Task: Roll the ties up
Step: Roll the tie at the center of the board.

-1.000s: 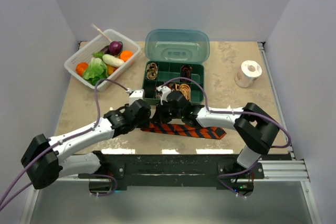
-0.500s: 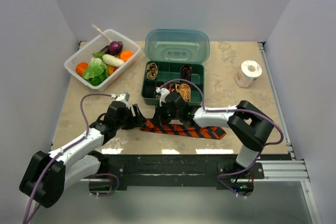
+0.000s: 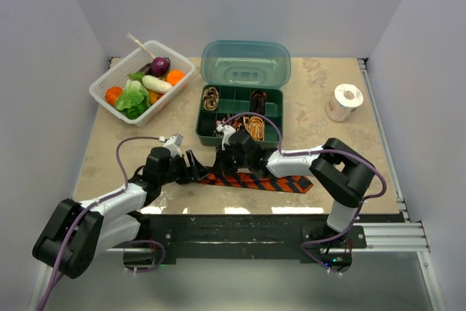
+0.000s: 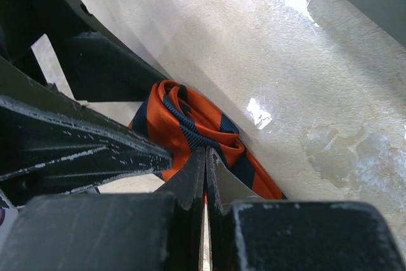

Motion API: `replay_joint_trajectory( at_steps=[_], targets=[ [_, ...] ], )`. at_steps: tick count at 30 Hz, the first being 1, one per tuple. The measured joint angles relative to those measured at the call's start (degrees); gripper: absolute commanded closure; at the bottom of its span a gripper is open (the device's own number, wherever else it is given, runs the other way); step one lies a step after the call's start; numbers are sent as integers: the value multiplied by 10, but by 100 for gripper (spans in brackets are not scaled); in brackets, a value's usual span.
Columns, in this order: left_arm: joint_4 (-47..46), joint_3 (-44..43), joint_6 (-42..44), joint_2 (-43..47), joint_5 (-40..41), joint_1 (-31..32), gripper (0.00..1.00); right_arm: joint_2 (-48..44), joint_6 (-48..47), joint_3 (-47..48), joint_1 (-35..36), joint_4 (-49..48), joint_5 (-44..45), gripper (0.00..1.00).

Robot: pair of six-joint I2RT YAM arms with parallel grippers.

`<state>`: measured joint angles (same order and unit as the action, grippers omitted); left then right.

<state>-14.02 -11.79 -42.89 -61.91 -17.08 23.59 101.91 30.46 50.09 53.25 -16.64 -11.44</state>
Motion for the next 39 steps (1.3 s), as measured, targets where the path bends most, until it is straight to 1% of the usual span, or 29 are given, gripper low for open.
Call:
replay_joint_trajectory(
  at_steps=[4, 10, 11, 14, 19, 22, 28, 39],
  targets=[
    [-44, 17, -16, -12, -22, 0, 39, 0, 3, -7, 0, -10, 0, 100],
    [-82, 32, -26, -29, -30, -2, 54, 0, 8, -15, 0, -19, 1, 100],
    [-84, 33, -27, -31, -31, -3, 58, 0, 9, -16, 0, -19, 1, 100],
    [-94, 33, -30, -38, -34, -3, 61, 0, 9, -16, 0, -19, 2, 100],
    [-93, 32, -28, -39, -39, -3, 63, -1, 9, -16, 0, -17, 2, 100],
    [-71, 21, -19, -39, -43, -3, 63, -6, 9, -16, 0, -9, 4, 100],
    [-34, 7, -7, -31, -44, -3, 63, -31, 2, -16, 0, 26, 16, 100],
    [-10, -1, 5, -26, -44, -3, 63, -67, -32, -29, 5, 84, 19, 100]
  ],
)
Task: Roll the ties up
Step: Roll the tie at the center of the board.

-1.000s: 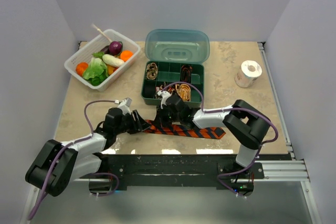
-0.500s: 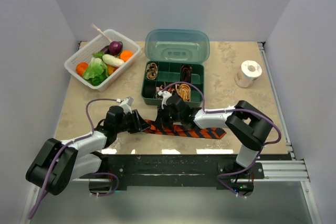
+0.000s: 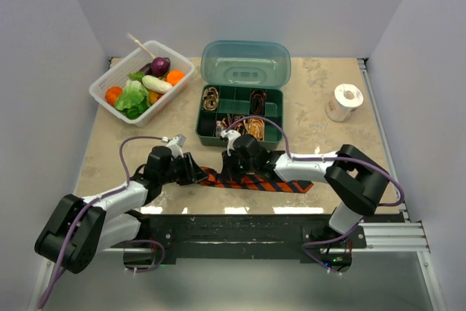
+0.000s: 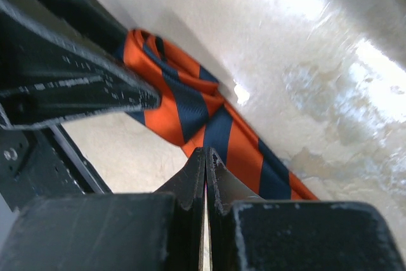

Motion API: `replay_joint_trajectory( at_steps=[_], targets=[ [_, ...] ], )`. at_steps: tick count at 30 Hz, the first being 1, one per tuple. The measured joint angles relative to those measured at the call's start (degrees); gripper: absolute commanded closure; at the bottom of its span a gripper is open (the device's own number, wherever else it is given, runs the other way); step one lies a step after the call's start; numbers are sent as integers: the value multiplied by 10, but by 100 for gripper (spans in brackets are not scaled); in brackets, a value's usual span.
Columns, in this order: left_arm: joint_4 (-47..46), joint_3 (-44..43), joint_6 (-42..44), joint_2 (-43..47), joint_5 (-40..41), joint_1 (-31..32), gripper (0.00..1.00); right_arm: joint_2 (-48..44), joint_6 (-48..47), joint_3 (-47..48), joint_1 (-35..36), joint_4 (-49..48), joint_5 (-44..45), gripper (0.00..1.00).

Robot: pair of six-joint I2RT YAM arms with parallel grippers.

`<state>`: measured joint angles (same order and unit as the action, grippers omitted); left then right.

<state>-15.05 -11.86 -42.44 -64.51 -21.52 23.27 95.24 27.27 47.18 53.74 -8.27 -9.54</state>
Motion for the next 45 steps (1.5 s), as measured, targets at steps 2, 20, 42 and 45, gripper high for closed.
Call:
replay_joint_trajectory(
  at_steps=[2, 20, 42, 45],
  targets=[
    [3, -2, 1, 0, 0, 0, 63, 0, -5, -5, 6, 6, 0, 100],
    [136, -78, 63, 0, 18, 0, 63, 65, -7, 25, 23, -4, -8, 100],
    [299, -174, 79, -22, 122, 50, 68, 32, -18, 32, 24, 59, 10, 99],
    [326, -195, 82, -26, 157, 72, 68, 25, -18, 32, 25, 59, 10, 99]
  ],
)
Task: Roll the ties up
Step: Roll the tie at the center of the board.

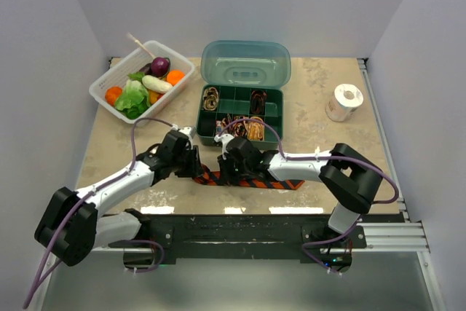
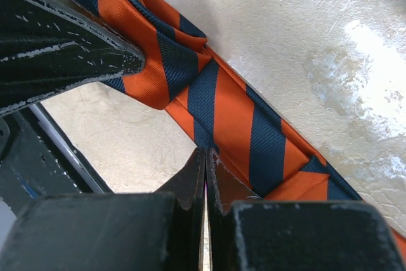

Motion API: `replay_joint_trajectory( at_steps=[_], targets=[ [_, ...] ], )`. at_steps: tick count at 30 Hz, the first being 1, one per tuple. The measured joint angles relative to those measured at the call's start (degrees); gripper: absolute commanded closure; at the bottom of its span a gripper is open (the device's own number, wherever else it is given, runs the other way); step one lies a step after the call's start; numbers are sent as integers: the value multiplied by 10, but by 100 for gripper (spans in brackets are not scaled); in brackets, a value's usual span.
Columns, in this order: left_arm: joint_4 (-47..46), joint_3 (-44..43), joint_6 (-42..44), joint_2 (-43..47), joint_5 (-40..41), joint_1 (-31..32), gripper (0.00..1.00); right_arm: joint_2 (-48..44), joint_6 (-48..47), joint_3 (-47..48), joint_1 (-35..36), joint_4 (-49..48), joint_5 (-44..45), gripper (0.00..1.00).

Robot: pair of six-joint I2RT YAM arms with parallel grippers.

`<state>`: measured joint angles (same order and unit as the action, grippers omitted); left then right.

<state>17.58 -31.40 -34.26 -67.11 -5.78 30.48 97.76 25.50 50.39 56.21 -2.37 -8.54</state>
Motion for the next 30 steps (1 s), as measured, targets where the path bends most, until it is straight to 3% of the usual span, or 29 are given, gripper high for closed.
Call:
replay_joint_trajectory(
  at_steps=[21, 30],
  targets=[
    [139, -109, -26, -79, 239, 157, 71, 77, 61, 22, 0, -94, -46, 100],
    [160, -128, -41, -85, 278, 176, 71, 90, 92, 21, 0, -128, -59, 100]
  ],
)
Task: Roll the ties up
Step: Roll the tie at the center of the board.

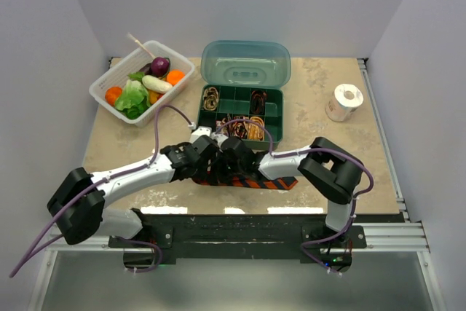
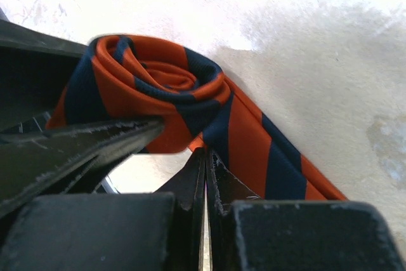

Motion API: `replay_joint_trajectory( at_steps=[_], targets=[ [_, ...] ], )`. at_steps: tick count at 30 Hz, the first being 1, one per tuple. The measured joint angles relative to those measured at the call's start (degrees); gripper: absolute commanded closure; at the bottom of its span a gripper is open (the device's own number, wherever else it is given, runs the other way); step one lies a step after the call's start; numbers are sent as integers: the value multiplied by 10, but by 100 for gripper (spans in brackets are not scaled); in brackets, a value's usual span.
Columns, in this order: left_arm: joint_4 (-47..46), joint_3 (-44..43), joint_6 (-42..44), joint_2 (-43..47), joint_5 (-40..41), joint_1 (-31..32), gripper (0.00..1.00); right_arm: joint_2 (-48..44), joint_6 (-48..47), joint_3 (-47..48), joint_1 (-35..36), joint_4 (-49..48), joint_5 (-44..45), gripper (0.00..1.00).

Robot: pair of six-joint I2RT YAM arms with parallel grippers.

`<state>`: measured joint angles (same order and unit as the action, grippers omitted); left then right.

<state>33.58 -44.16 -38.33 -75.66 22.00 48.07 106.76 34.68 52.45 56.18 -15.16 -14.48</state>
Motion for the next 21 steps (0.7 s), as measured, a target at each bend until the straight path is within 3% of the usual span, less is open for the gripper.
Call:
replay_joint_trajectory(
  at_steps=[14, 21],
  targets=[
    [38, -66, -10, -68, 57, 42, 71, -103, -4, -45, -12, 98, 49, 100],
    [121, -84, -21, -118, 82, 65, 71, -161, -14, -62, -61, 95, 77, 100]
  ],
)
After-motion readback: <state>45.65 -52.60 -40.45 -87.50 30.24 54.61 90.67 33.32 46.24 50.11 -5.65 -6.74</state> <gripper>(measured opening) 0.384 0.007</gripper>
